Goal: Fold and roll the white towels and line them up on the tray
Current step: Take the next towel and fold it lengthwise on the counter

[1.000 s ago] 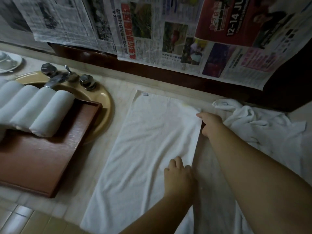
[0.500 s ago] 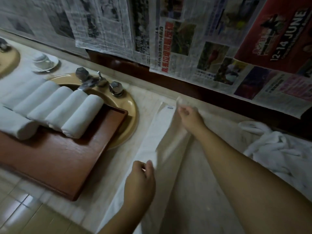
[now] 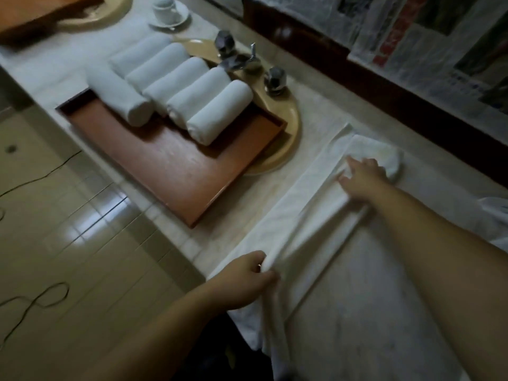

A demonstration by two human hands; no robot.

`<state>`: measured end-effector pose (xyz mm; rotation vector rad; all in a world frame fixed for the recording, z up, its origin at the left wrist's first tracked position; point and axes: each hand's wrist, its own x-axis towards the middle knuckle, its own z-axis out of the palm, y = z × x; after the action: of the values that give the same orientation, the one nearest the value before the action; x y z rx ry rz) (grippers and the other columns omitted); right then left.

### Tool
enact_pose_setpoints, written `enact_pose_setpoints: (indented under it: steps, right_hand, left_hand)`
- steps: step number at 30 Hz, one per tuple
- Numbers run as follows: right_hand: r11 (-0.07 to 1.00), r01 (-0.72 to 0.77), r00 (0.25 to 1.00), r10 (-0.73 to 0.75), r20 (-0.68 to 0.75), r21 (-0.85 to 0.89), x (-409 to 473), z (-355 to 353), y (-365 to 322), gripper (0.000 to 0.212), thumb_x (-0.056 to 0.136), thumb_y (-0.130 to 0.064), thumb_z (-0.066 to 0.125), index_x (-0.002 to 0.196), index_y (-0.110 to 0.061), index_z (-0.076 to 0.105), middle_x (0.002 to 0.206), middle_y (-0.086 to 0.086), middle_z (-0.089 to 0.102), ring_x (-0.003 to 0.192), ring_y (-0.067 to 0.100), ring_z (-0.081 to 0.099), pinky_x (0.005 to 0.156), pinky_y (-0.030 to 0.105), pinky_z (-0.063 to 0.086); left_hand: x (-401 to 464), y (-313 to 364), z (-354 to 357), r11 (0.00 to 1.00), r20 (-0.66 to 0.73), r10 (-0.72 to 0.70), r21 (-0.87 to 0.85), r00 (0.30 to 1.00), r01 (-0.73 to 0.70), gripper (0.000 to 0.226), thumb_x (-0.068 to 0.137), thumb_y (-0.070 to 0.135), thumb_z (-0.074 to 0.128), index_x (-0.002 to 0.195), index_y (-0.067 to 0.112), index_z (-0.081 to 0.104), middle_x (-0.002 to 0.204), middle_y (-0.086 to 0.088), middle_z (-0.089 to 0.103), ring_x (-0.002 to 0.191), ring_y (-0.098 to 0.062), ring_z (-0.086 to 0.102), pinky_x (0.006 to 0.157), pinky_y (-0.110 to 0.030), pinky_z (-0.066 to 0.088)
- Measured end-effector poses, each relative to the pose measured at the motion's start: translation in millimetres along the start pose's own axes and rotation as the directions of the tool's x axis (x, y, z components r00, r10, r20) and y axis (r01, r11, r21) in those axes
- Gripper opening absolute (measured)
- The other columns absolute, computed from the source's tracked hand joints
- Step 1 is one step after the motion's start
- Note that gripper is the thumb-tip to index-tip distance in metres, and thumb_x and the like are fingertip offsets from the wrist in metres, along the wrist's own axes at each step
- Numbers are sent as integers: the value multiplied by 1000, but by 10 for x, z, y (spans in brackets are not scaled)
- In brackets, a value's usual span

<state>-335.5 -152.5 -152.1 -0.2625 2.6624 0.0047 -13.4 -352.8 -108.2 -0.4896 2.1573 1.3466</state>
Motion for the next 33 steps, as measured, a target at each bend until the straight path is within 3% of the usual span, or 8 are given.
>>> enact_pose_setpoints:
  steps: [3,5,10,15,18,22,27,33]
  right_hand:
    - [1000,-4,1000,4,-1,-28,38,35,-5,77,101,-58,48,165,-29,16,166,20,21,149,41,25,120,48,25]
    - [998,14,1000,-14,-10,-53,20,26,-19,76,102,-56,47,165,-27,16,166,21,22,150,40,24,120,47,24]
    - [999,-1,999,0,-34,-39,-31,-28,-21,76,101,-58,47,164,-30,18,162,22,24,145,45,28,117,51,30]
    - [999,-40,999,41,-21,17,-58,-207,-71,72,95,-55,59,157,-31,35,155,21,32,136,47,40,111,53,40]
    - [996,-22,992,33,-123,84,48,-375,17,56,92,-47,53,146,-31,52,150,17,44,131,43,48,113,54,41]
    - [989,-29,978,58,-201,145,210,-582,140,53,99,-26,48,152,-25,46,155,13,39,137,38,43,111,52,42]
    - [989,-59,990,76,-122,134,436,-730,248,53,95,-33,61,147,-21,53,148,13,53,133,39,50,114,55,39]
    - [967,154,985,-133,-111,203,587,-775,315,29,94,-35,72,110,-11,70,108,11,71,101,33,64,82,34,46]
  left_hand:
    - [-331,-117,-233,963,204,53,-271,978,4,31,92,52,74,98,24,62,85,4,66,77,-17,61,72,-36,49]
    - [-499,-259,-364,937,213,19,-345,977,57,25,94,47,74,106,27,64,85,4,70,73,-15,63,65,-29,49]
    - [-652,-776,-392,967,-184,-101,211,978,140,23,101,54,58,92,33,62,81,8,65,71,-7,60,64,-30,48]
    - [-617,-739,-177,969,-275,-77,205,958,137,23,99,57,58,92,35,59,82,11,64,75,-6,59,65,-29,45]
    - [-418,-559,-47,968,-382,-56,204,922,143,24,95,63,58,94,40,57,82,15,65,77,-3,61,68,-26,49]
    - [-112,-307,37,956,-475,-35,240,879,168,34,94,66,58,115,40,53,91,15,60,88,-6,56,79,-30,48]
    - [119,-115,32,947,-495,-136,190,858,260,38,93,62,64,114,33,50,111,8,57,91,-9,54,74,-28,41]
    - [134,-96,-53,901,-476,-268,184,838,392,42,83,58,79,100,30,54,93,11,57,84,-10,54,68,-27,39]
